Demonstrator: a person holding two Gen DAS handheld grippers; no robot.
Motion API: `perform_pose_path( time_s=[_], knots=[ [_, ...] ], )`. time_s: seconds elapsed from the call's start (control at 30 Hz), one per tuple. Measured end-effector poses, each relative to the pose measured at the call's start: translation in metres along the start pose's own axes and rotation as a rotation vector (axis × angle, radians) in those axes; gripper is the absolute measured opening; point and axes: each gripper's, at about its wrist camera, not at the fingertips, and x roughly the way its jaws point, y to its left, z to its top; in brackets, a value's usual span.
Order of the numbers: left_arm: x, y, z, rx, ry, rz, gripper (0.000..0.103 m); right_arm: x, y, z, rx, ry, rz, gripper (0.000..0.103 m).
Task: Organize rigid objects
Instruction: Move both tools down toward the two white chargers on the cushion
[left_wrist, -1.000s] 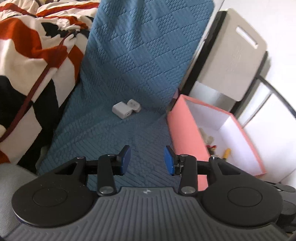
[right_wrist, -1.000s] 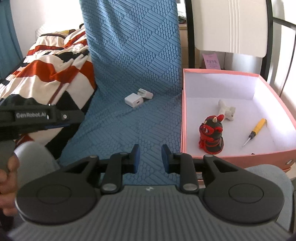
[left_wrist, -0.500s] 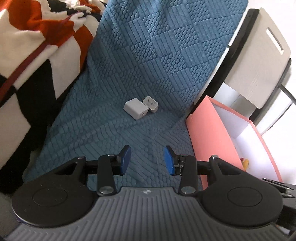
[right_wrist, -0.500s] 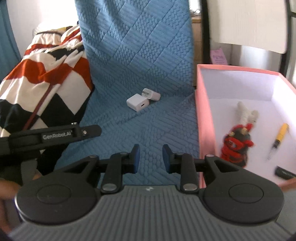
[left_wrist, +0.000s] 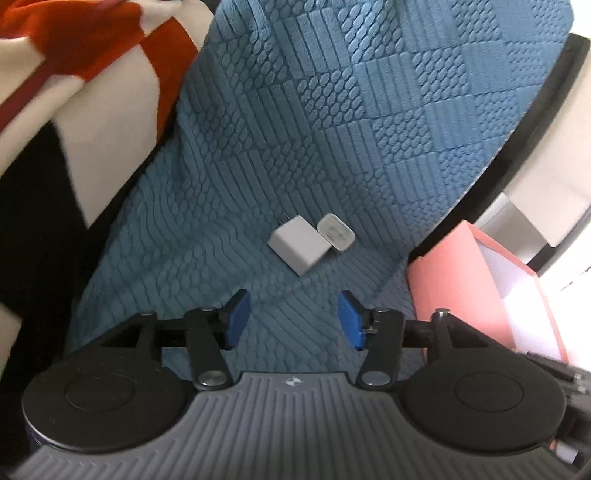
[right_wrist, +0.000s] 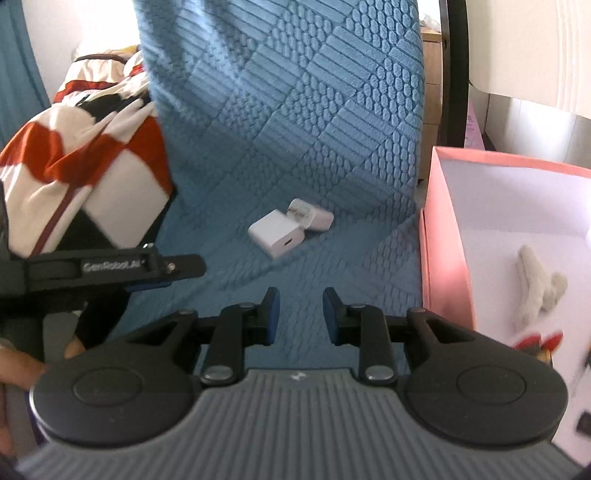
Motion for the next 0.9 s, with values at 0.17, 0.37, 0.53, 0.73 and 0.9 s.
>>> perform_pose_path(
  time_s=[0.17, 0.37, 0.53, 0.73, 0.9],
  knots=[
    [0.033, -0.011, 0.013, 0.121, 0.038, 0.017, 0.064, 0.029, -0.017, 0.025, 0.066, 0.001, 0.048, 0.031],
    [0.074, -0.016, 0.026, 0.169, 0.067, 0.046, 0.066, 0.069, -0.035, 0.048, 0.175, 0.03, 0.073, 0.031],
    [0.102, -0.014, 0.032, 0.164, 0.091, 0.02, 0.068, 0.101, -0.05, 0.061, 0.262, 0.035, 0.119, 0.073],
    [0.126, -0.015, 0.035, 0.174, 0.09, 0.029, 0.068, 0.141, -0.056, 0.072, 0.345, 0.101, 0.148, 0.073],
    [0.141, -0.012, 0.037, 0.17, 0.092, 0.039, 0.069, 0.17, -0.056, 0.08, 0.359, 0.168, 0.155, 0.073]
  ],
)
